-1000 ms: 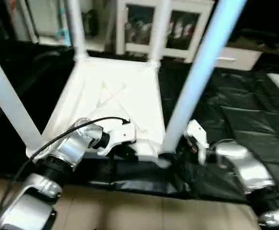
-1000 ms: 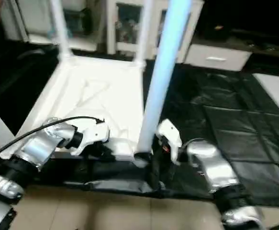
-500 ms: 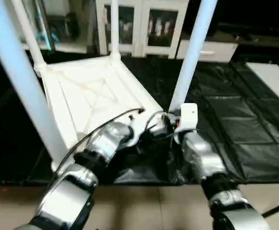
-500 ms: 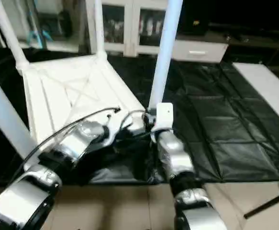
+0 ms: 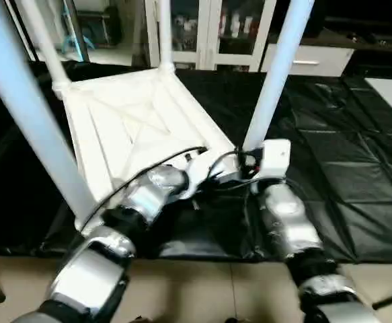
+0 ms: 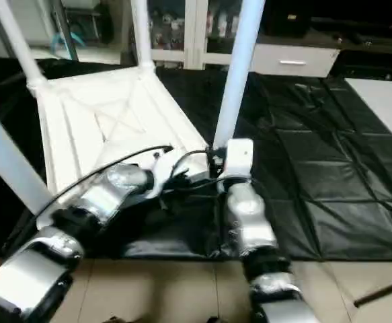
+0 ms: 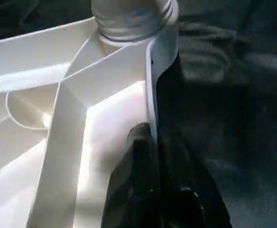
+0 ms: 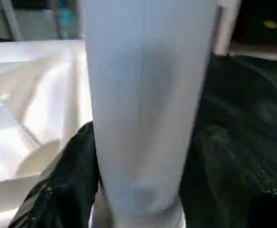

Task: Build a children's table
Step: Rotate leg to tighten

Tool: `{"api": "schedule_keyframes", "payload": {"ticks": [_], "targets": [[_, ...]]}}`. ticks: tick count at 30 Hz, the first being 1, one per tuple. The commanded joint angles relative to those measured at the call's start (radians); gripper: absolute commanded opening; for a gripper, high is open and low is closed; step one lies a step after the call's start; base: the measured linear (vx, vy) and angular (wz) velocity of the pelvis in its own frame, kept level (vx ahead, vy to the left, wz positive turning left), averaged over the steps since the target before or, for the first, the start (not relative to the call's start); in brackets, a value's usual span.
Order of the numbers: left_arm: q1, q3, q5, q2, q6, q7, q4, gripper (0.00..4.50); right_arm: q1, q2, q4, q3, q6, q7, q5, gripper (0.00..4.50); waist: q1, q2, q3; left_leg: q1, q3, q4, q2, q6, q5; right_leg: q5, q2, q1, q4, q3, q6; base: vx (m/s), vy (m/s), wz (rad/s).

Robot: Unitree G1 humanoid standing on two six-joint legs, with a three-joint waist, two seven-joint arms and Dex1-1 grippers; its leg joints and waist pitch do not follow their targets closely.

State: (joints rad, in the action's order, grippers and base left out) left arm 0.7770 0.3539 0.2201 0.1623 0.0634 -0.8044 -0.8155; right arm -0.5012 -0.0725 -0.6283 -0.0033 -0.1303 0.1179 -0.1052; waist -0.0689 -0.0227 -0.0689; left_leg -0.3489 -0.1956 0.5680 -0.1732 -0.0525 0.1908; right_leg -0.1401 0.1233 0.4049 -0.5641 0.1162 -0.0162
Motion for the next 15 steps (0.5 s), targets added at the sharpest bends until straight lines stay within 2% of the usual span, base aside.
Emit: {"api": "schedule_keyframes", "payload": {"ticks": [1, 2, 3, 4, 5, 6, 7, 8, 9, 10, 11, 12, 13, 14, 15], "targets": [[-0.052, 0.029, -0.001, 0.03, -0.007, -0.065, -0.02, 0.0, 0.001, -0.043, 0.049, -0.031, 0.019, 0.032, -0.015, 3.57, -0.009, -0.015, 0.074, 0.007, 0.022, -0.071, -0.059, 0.051, 0.267, -0.38, 0.059, -0.037, 0.068, -0.062, -0.16, 0.059, -0.034, 0.11], [-0.052, 0.029, -0.001, 0.03, -0.007, -0.065, -0.02, 0.0, 0.001, -0.043, 0.049, -0.031, 0.019, 0.032, -0.015, 3.65, -0.012, -0.014, 0.076, 0.006, 0.019, -0.07, -0.06, 0.058, 0.223, -0.31, 0.055, -0.035, 0.058, -0.063, -0.174, 0.055, -0.022, 0.05], [-0.071, 0.063, 0.011, 0.077, -0.036, -0.148, 0.013, 0.0, 0.016, -0.094, 0.086, -0.025, 0.076, 0.131, -0.036, 3.95, -0.017, -0.021, 0.076, 0.001, 0.02, -0.068, -0.059, 0.074, 0.2, -0.27, 0.053, -0.042, 0.05, -0.063, -0.184, 0.055, -0.022, 0.05], [-0.089, 0.084, 0.004, 0.11, -0.055, -0.222, 0.042, 0.0, 0.028, -0.139, 0.112, 0.001, 0.107, 0.233, -0.048, 3.99, -0.019, -0.02, 0.075, -0.004, 0.02, -0.066, -0.059, 0.08, 0.19, -0.253, 0.051, -0.043, 0.045, -0.065, -0.187, 0.055, -0.016, 0.03], [-0.089, 0.084, 0.004, 0.11, -0.055, -0.222, 0.042, 0.0, 0.028, -0.139, 0.112, 0.001, 0.107, 0.233, -0.048, 4.01, -0.024, -0.019, 0.077, -0.007, 0.02, -0.063, -0.06, 0.096, 0.169, -0.211, 0.053, -0.048, 0.035, -0.067, -0.195, 0.054, -0.009, -0.01], [-0.1, 0.094, -0.002, 0.127, -0.056, -0.261, 0.061, 0.0, 0.038, -0.166, 0.13, 0.02, 0.12, 0.292, -0.052, 4.1, -0.023, -0.014, 0.081, -0.001, 0.017, -0.061, -0.06, 0.102, 0.132, -0.156, 0.05, -0.044, 0.028, -0.068, -0.211, 0.09, -0.01, 0.0], [-0.107, 0.099, -0.005, 0.136, -0.056, -0.284, 0.072, 0.0, 0.044, -0.181, 0.141, 0.031, 0.127, 0.325, -0.055, 4.1, -0.024, -0.016, 0.084, 0.002, 0.016, -0.056, -0.06, 0.112, 0.094, -0.082, 0.045, -0.046, 0.017, -0.068, -0.237, 0.062, -0.004, 0.0], [-0.107, 0.099, -0.005, 0.136, -0.056, -0.284, 0.072, 0.0, 0.044, -0.181, 0.141, 0.031, 0.127, 0.325, -0.055, 4.26, -0.022, -0.018, 0.085, 0.002, 0.013, -0.053, -0.058, 0.121, 0.073, -0.045, 0.042, -0.045, 0.013, -0.069, -0.245, 0.055, 0.002, 0.01], [-0.127, 0.12, -0.027, 0.167, -0.062, -0.379, 0.11, 0.0, 0.064, -0.228, 0.174, 0.07, 0.145, 0.45, -0.073, 4.46, -0.024, -0.016, 0.085, -0.002, 0.015, -0.051, -0.055, 0.134, 0.066, -0.019, 0.042, -0.051, 0.01, -0.07, -0.261, 0.0, 0.0, 0.0], [-0.14, 0.134, -0.041, 0.185, -0.067, -0.44, 0.136, 0.0, 0.077, -0.258, 0.197, 0.095, 0.157, 0.53, -0.086, 4.47, -0.024, -0.022, 0.084, -0.002, 0.012, -0.05, -0.056, 0.143, 0.072, -0.017, 0.042, -0.053, 0.01, -0.072, -0.264, 0.0, 0.0, 0.0], [-0.14, 0.134, -0.041, 0.185, -0.067, -0.44, 0.136, 0.0, 0.077, -0.258, 0.197, 0.095, 0.157, 0.53, -0.086, 4.48, -0.025, -0.018, 0.083, 0.0, 0.012, -0.051, -0.058, 0.148, 0.075, -0.029, 0.044, -0.049, 0.01, -0.074, -0.267, 0.0, 0.0, 0.0], [-0.149, 0.149, -0.049, 0.199, -0.059, -0.5, 0.162, 0.0, 0.094, -0.292, 0.224, 0.127, 0.17, 0.626, -0.101, 4.48, -0.023, -0.024, 0.081, -0.001, 0.011, -0.051, -0.058, 0.148, 0.087, -0.044, 0.043, -0.05, 0.013, -0.075, -0.267, 0.0, 0.0, 0.0], [-0.155, 0.162, -0.056, 0.208, -0.05, -0.548, 0.185, 0.0, 0.105, -0.316, 0.243, 0.149, 0.19, 0.696, -0.115, 4.48, -0.026, -0.027, 0.08, 0.001, 0.012, -0.053, -0.06, 0.142, 0.108, -0.077, 0.043, -0.052, 0.017, -0.075, -0.263, 0.0, 0.0, 0.0], [-0.158, 0.168, -0.059, 0.213, -0.042, -0.572, 0.2, 0.0, 0.111, -0.328, 0.255, 0.16, 0.206, 0.735, -0.122, 4.48, -0.028, -0.021, 0.076, 0.004, 0.013, -0.057, -0.063, 0.127, 0.134, -0.115, 0.043, -0.048, 0.022, -0.076, -0.256, 0.0, 0.0, 0.0], [-0.16, 0.171, -0.061, 0.215, -0.038, -0.582, 0.206, 0.0, 0.113, -0.332, 0.26, 0.164, 0.21, 0.751, -0.127, 4.48, -0.027, -0.022, 0.076, 0.007, 0.014, -0.061, -0.065, 0.102, 0.173, -0.161, 0.044, -0.045, 0.028, -0.076, -0.247, 0.0, 0.0, 0.0]]}}
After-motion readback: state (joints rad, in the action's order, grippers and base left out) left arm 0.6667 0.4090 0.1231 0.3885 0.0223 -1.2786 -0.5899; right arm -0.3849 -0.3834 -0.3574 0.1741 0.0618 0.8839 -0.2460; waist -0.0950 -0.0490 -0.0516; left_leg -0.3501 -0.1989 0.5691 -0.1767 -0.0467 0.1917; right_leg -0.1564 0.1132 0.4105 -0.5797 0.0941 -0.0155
